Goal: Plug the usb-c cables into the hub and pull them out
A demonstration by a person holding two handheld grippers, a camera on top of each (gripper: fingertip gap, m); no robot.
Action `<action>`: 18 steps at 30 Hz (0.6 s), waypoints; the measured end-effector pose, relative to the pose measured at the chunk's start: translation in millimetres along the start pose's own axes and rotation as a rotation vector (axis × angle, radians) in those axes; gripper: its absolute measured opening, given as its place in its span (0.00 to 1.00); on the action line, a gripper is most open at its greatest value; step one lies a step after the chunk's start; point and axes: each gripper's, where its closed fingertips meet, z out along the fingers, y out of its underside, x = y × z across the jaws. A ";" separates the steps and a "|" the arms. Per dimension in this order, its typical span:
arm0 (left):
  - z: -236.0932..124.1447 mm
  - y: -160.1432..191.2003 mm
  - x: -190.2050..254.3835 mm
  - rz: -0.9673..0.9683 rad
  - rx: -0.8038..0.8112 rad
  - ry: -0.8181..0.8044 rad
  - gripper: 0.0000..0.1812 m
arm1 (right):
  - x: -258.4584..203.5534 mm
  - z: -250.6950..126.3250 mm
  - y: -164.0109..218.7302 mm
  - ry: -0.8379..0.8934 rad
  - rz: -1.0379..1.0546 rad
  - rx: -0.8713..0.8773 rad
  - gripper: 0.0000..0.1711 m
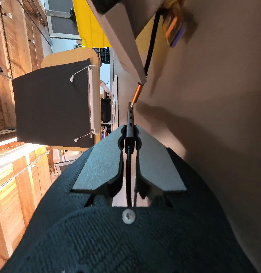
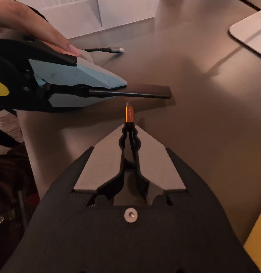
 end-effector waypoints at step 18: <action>4.4 -1.4 3.4 0.121 -0.047 -0.039 0.04 | -4.2 9.6 -1.8 0.084 -0.065 -0.015 0.03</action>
